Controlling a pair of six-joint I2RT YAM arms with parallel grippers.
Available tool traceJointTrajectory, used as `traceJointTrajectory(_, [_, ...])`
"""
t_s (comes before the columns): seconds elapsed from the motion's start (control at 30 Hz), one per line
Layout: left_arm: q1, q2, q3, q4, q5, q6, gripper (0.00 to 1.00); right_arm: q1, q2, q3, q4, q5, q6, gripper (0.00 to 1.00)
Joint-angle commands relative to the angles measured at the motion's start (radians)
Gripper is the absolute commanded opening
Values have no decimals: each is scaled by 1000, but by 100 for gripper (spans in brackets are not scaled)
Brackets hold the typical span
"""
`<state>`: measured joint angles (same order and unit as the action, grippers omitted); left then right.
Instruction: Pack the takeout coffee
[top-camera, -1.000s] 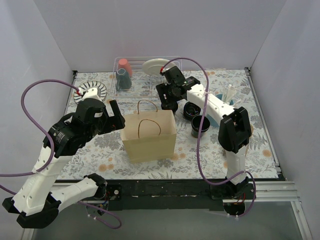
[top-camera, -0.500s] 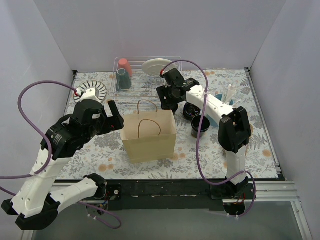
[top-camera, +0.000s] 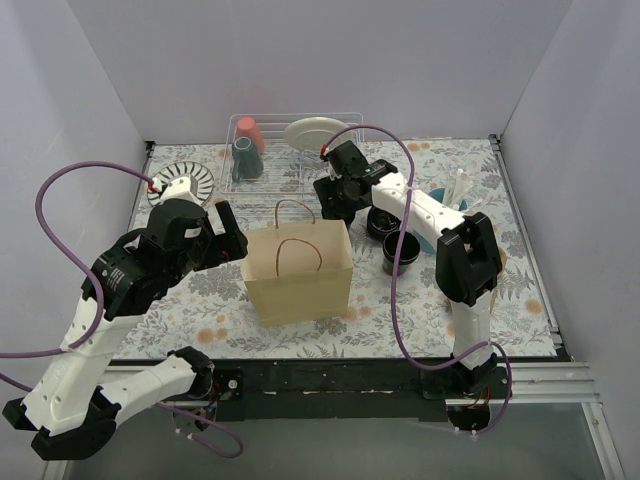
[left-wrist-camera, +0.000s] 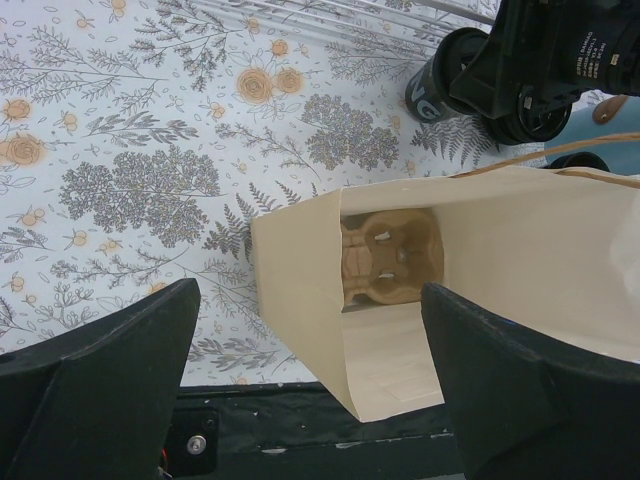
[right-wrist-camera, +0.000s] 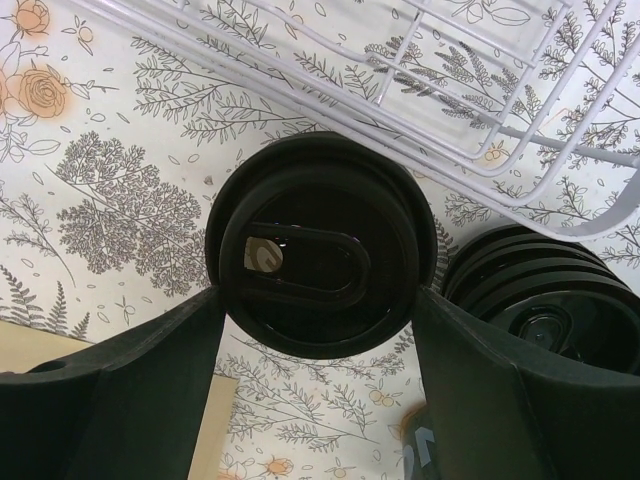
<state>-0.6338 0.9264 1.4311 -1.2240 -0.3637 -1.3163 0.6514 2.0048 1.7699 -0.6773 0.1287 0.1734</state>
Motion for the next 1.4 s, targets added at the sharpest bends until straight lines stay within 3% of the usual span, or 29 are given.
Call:
traceJointTrajectory(0.0, [-3, -8, 25, -6, -29, 0, 93, 5, 8, -9, 38, -11, -2, 79])
traceJointTrajectory(0.33, [-3, -3, 6, -5, -34, -15, 90, 7, -17, -7, 28, -14, -34, 58])
traceJointTrajectory(0.63, [-3, 26, 18, 8, -18, -75, 86, 2, -86, 54, -33, -21, -48, 56])
traceJointTrajectory(1.1, [-3, 86, 51, -46, 8, -172, 72, -67, -251, 319, -218, -12, -71, 56])
traceJointTrajectory(1.2, [-3, 98, 60, -35, 26, -181, 66, -68, -317, 347, -212, -40, -74, 55])
traceJointTrajectory(1.37, [-3, 120, 57, -43, 29, -199, 62, -68, -457, 315, -122, -210, -89, 55])
